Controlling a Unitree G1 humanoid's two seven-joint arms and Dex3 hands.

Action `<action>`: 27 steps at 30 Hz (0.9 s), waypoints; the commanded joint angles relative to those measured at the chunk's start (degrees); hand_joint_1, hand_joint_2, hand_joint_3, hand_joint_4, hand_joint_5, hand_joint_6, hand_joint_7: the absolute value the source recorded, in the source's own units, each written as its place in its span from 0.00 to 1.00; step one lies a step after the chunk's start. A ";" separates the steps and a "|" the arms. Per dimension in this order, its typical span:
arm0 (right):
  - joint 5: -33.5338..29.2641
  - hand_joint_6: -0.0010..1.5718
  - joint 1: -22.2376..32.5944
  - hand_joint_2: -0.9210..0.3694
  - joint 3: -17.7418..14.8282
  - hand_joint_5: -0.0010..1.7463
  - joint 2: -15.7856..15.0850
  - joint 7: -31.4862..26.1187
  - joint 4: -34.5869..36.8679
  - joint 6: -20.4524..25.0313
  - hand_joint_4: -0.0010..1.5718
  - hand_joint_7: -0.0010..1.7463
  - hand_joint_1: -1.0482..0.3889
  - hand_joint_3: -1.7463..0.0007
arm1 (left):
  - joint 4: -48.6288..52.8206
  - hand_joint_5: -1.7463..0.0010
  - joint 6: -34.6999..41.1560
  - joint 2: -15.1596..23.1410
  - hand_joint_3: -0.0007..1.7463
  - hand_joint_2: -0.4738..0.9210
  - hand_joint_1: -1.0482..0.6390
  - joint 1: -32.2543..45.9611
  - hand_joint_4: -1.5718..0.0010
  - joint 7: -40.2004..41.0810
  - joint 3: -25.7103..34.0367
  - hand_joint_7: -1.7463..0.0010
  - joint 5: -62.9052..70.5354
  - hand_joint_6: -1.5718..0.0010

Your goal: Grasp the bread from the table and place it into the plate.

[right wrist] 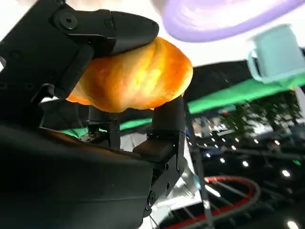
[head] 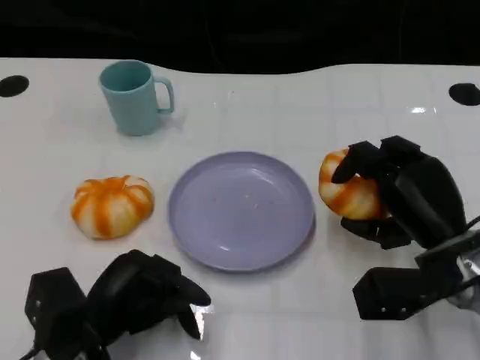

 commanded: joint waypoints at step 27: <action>7.95 0.49 -9.98 0.46 -0.08 1.00 11.61 29.14 -1.08 -3.59 0.62 0.96 0.61 0.21 | 1.47 0.52 -0.82 0.86 0.03 1.00 0.00 -0.04 0.15 0.48 0.07 0.95 0.22 0.00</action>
